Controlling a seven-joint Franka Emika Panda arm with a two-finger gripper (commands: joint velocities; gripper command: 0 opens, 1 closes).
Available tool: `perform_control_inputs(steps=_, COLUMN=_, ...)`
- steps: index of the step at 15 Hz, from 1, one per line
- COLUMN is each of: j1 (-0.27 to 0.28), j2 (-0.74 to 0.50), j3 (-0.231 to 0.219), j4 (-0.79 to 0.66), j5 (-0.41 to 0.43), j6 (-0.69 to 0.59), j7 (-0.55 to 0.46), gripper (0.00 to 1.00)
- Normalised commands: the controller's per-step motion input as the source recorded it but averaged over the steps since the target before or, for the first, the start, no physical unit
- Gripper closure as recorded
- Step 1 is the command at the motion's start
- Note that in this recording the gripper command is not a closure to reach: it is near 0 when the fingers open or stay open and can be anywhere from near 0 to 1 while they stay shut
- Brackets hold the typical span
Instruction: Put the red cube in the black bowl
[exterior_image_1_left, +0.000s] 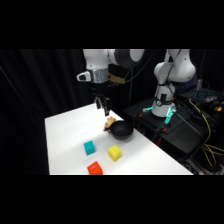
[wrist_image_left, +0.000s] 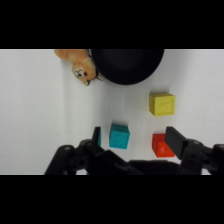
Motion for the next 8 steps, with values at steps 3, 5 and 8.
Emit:
perform_control_inputs(steps=3, j1=-0.010, j2=0.03, j3=0.023, j4=0.03, j5=0.018, j6=0.01, j7=0.02, gripper=0.00)
perform_control_inputs(steps=5, j1=0.025, j2=0.11, j3=0.053, j4=0.13, j5=0.043, j6=0.03, j7=0.08, gripper=0.00)
perform_control_inputs(steps=8, j1=0.074, j2=0.26, j3=0.068, j4=0.33, j5=-0.043, j6=0.03, j7=0.27, gripper=0.00)
